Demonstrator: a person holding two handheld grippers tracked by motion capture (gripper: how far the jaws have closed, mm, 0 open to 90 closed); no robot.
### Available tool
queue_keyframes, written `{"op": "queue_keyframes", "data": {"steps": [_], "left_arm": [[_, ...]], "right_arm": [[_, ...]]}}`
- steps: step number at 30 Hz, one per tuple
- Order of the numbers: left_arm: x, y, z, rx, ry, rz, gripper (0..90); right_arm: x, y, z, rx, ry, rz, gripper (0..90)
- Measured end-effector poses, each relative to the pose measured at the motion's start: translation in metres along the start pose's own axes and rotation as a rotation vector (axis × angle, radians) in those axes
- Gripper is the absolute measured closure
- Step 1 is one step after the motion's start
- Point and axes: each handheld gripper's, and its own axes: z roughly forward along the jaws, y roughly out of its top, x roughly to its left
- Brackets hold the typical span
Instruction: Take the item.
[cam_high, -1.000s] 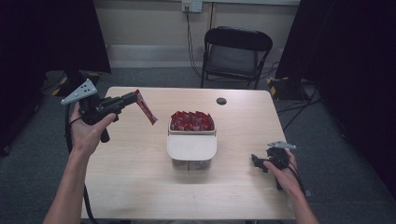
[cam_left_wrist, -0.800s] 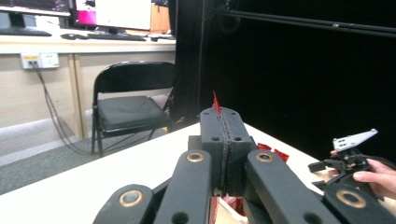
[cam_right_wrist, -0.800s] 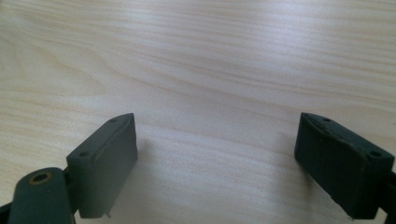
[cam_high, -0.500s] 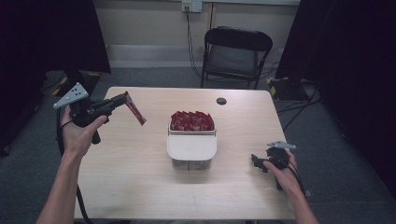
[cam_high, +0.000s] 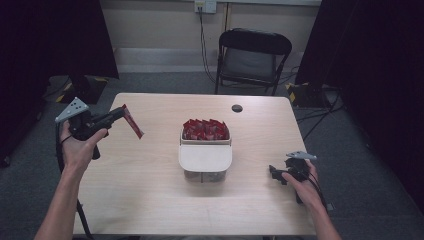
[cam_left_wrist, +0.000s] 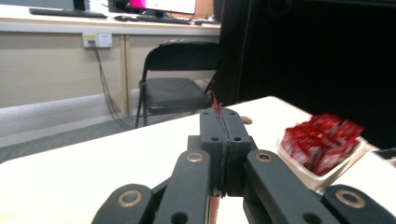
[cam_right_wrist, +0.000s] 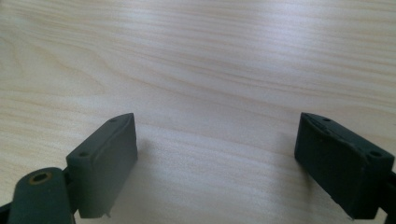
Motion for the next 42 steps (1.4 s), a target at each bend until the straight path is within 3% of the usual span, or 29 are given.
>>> {"op": "queue_keyframes", "data": {"steps": [8,11,14,16,22,27,30,36,42], "left_arm": [[0.001,-0.026,0.019,0.122,0.030,0.044,90.0],[-0.001,-0.033,0.025,0.136,0.022,0.033,89.9],[-0.002,-0.039,0.029,0.135,-0.004,-0.005,89.9],[-0.005,-0.042,0.032,0.151,0.005,0.019,89.8],[-0.008,-0.056,0.042,0.209,-0.001,0.033,89.7],[-0.009,-0.058,0.039,0.223,-0.005,0.048,89.0],[-0.010,-0.060,0.038,0.221,-0.013,0.033,88.8],[-0.009,-0.068,0.027,0.264,-0.013,0.035,86.8],[-0.013,-0.070,0.020,0.265,-0.025,0.040,87.3]], "right_arm": [[0.000,0.000,0.000,0.000,-0.002,0.000,12.6],[0.000,0.000,0.000,0.000,-0.002,0.000,12.6],[0.000,0.000,0.000,0.000,-0.001,0.001,12.6],[0.000,0.000,0.000,0.000,-0.001,0.001,12.6],[0.000,0.000,0.000,0.000,-0.001,0.001,12.7],[0.000,0.000,0.000,-0.001,-0.001,0.001,12.7],[0.000,0.000,0.000,0.000,-0.001,0.001,12.7],[0.000,0.000,0.000,0.000,-0.002,0.000,12.6],[0.000,0.000,0.000,0.000,-0.002,0.000,12.6]]}}
